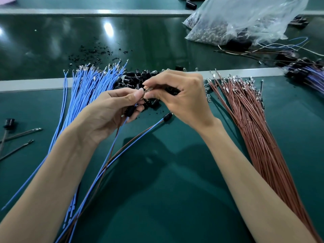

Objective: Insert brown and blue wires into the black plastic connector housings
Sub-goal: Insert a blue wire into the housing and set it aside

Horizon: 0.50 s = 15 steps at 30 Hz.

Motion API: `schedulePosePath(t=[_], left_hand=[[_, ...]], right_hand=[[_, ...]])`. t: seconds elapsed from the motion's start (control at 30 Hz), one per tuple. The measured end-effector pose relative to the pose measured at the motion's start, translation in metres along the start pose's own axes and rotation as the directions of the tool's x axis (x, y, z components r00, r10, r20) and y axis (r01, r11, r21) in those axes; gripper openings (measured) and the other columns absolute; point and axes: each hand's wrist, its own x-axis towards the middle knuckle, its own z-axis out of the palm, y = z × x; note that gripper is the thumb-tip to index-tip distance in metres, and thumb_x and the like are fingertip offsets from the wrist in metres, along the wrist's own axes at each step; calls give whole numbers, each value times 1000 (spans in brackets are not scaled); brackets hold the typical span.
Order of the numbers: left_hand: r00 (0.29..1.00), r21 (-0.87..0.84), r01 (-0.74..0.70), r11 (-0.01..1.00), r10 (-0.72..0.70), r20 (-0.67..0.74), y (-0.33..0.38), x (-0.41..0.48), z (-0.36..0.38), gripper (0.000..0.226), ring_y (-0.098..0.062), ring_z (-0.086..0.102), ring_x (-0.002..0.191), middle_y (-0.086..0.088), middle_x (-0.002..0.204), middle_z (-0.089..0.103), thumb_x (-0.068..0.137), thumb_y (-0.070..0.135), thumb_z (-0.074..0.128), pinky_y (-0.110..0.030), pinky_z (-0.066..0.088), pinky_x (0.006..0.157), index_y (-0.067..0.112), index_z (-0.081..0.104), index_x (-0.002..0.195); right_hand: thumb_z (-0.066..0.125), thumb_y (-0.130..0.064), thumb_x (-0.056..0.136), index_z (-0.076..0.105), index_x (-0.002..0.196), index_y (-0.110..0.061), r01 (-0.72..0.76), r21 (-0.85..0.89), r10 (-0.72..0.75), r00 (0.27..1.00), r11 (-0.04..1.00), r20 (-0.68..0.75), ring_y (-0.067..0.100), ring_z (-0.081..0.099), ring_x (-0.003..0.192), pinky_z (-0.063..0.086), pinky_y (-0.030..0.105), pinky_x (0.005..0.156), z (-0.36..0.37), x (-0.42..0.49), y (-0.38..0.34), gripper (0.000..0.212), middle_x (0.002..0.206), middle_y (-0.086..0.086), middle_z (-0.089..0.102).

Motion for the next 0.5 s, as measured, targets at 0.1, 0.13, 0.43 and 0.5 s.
schedulePosePath(t=[0.1, 0.13, 0.43, 0.5], left_hand=[[1000, -20, 17, 1000, -16, 15, 0, 0, 0, 18, -3, 56, 52, 5, 60, 60, 74, 25, 60, -12, 46, 49, 19, 70, 61], [1000, -22, 23, 999, -22, 21, 0, 0, 0, 18, -3, 56, 52, 6, 61, 59, 74, 26, 59, -12, 46, 49, 19, 70, 61], [999, 116, -42, 992, 42, 7, 1, -2, -1, 14, -6, 55, 53, 3, 61, 61, 71, 24, 63, -14, 44, 49, 17, 70, 61], [999, 151, -50, 987, 47, 20, 1, -3, -3, 13, -6, 55, 54, 3, 61, 61, 70, 24, 64, -14, 43, 49, 17, 71, 62]], right_hand=[[79, -5, 74, 74, 86, 2, 12, 1, -12, 1000, 1000, 3, 15, 68, 72, 55, 28, 70, 0, 0, -1, 15, 80, 9, 73], [79, -5, 74, 74, 86, 2, 14, 1, -14, 1000, 1000, 3, 15, 68, 72, 55, 28, 70, 0, 0, 0, 15, 81, 9, 73], [79, -4, 73, 75, 86, 2, 30, -1, -30, 999, 1000, 40, 16, 68, 72, 55, 26, 71, 1, 0, 0, 14, 80, 10, 73], [79, -3, 73, 75, 85, 2, 37, -7, -36, 998, 999, 59, 15, 68, 72, 53, 22, 71, 1, 1, 0, 14, 80, 9, 73]])
